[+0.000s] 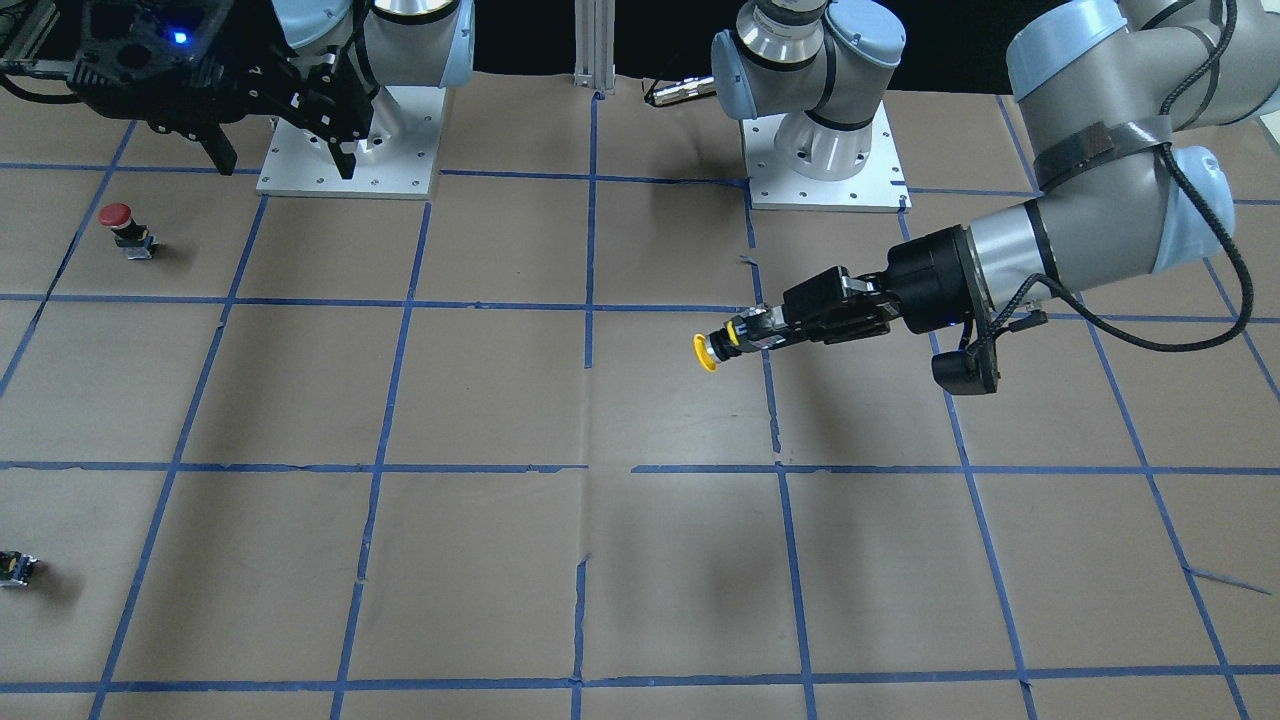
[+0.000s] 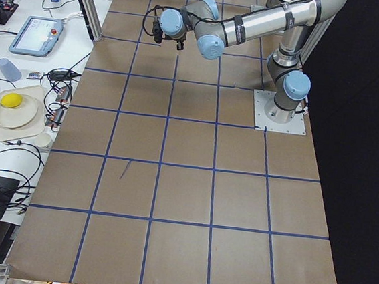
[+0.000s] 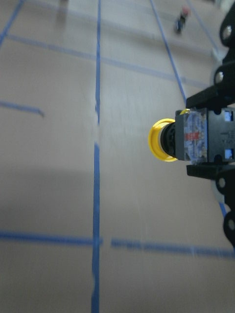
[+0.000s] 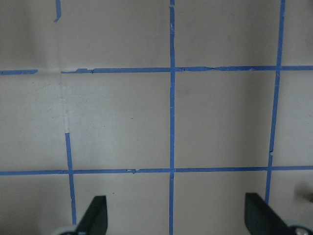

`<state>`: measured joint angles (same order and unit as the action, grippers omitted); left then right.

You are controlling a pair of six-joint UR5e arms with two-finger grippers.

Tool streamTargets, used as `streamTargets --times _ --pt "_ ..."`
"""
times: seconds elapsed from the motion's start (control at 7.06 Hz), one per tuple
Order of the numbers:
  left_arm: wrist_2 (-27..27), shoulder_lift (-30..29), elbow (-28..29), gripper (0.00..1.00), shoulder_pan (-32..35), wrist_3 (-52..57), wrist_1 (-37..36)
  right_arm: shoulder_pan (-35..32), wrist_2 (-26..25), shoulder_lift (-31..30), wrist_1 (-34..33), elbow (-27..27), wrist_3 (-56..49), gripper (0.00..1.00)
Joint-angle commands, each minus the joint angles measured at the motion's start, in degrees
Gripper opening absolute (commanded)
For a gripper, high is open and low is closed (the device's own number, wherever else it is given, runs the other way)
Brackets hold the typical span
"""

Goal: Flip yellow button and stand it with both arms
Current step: 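Lift the button with the left gripper while the right gripper approaches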

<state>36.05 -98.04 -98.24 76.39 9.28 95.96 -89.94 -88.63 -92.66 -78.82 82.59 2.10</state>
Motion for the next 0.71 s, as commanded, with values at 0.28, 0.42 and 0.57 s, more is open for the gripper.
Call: streamTargets --times 0.28,0.42,0.57 --pt "-27.0 -0.1 -3.3 0.01 5.1 -9.0 1.1 15.3 25.5 -0.1 15.4 0.5 -0.7 1.00" --pt "-33.5 0.0 -6.8 0.01 7.8 -8.7 0.5 18.2 33.1 -0.1 21.7 1.0 -2.3 1.00" --pt "-37.4 0.5 -9.2 0.01 9.5 -8.7 0.2 19.3 41.6 0.3 26.3 1.6 -2.3 1.00"
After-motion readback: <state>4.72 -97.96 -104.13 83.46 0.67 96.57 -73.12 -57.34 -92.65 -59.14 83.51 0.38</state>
